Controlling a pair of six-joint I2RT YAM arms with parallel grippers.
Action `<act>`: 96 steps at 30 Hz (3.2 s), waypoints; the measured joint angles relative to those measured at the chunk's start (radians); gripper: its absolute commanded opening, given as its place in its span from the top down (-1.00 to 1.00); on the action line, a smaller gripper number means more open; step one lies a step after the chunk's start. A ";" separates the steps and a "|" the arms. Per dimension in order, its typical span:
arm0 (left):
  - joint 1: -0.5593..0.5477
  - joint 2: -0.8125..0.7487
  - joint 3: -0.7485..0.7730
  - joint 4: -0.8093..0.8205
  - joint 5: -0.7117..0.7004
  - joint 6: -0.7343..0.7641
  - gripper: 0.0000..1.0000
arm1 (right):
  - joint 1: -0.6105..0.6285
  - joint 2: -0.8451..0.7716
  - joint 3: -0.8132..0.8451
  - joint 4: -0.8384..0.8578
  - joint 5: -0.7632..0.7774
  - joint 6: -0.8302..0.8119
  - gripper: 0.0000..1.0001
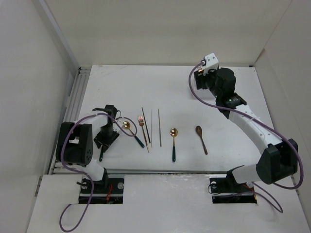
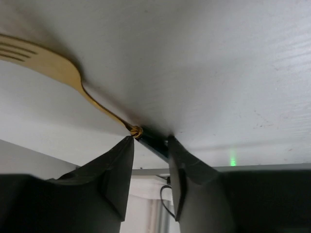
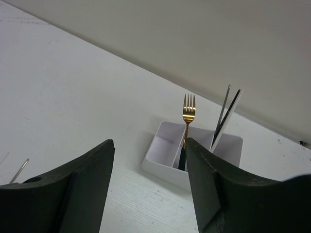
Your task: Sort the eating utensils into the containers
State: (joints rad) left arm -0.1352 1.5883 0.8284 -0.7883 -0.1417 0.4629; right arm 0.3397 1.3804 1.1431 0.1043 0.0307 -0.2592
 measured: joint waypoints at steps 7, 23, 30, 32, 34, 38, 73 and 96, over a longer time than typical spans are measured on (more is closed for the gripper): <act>0.000 0.016 0.003 0.004 -0.017 -0.035 1.00 | 0.000 0.000 -0.002 0.000 0.000 -0.004 -0.32; 0.204 0.002 0.526 0.010 0.200 -0.132 1.00 | 0.014 -0.082 -0.010 -0.007 -0.102 -0.061 -0.32; 0.193 -0.117 0.837 0.133 0.533 -0.253 1.00 | 0.098 -0.072 0.085 -0.011 -0.331 -0.082 -0.42; 0.172 -0.154 0.856 0.207 0.621 -0.312 1.00 | 0.157 -0.051 0.144 -0.010 -0.394 -0.083 -0.42; 0.139 -0.190 0.854 0.296 0.689 -0.371 1.00 | 0.217 -0.015 0.216 -0.004 -0.449 -0.069 -0.42; 0.068 -0.245 0.834 0.459 0.768 -0.475 1.00 | 0.303 0.072 0.326 0.083 -0.542 0.028 -0.48; -0.150 -0.327 0.736 0.559 0.765 -0.515 -1.00 | 0.312 0.274 0.362 0.274 -0.517 0.256 1.00; -0.085 -0.347 0.588 0.468 0.347 -0.444 -1.00 | -0.271 0.496 0.214 0.127 -0.336 0.090 1.00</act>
State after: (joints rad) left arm -0.2199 1.2415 1.4166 -0.3199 0.2050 0.0185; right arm 0.0685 1.8767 1.3571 0.2317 -0.3050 -0.1688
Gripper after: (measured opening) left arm 0.997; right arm 0.199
